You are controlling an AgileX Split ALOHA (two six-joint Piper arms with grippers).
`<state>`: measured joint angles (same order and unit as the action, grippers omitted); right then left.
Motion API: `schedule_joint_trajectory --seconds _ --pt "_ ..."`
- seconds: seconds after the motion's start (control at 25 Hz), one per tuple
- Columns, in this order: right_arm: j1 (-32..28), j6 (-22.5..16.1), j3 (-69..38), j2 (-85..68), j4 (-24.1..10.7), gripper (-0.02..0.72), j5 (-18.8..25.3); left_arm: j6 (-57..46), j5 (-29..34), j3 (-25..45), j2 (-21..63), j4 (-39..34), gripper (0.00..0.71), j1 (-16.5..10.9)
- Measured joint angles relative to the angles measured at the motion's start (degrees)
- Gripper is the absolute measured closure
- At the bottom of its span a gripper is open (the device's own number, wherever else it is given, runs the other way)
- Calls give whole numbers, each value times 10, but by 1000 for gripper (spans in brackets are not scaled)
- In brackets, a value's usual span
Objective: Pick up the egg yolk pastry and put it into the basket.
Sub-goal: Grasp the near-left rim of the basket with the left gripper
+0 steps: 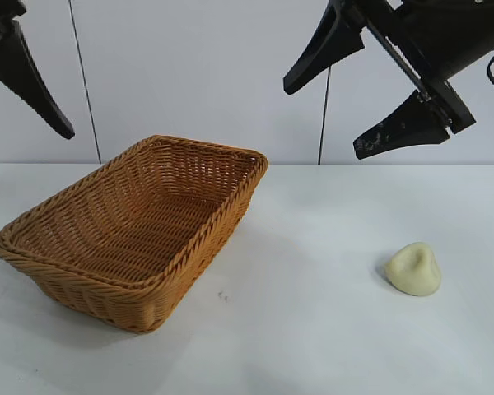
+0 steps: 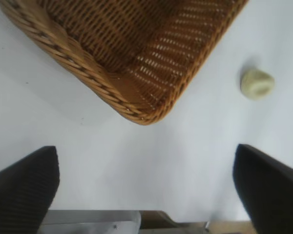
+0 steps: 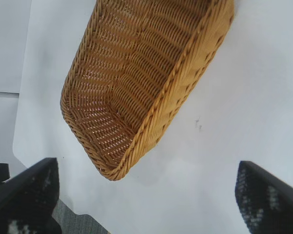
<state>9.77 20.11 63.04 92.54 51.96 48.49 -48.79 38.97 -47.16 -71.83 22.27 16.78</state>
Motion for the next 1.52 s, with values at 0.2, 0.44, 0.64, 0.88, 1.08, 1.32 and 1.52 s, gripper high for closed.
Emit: schedule_joint_trajectory --seconds 0.2,0.44,0.64,0.88,1.08,1.32,1.52 --pt "0 0 0 0 0 6 0 -96 -26 0 -25 -42 18 33" --pt "0 0 0 0 0 6 0 -257 -31 2 -43 -174 18 109" --pt "0 0 0 0 0 6 0 -426 -27 2 -52 -286 18 132" --pt "0 0 0 0 0 6 0 -473 -27 3 -103 -300 18 154" --pt "0 0 0 0 0 6 0 -498 -64 3 -165 -302 18 155" --pt "0 0 0 0 0 6 0 -501 -174 3 -246 -304 18 154" --pt "0 0 0 0 0 6 0 -501 -211 3 -286 -304 18 136"
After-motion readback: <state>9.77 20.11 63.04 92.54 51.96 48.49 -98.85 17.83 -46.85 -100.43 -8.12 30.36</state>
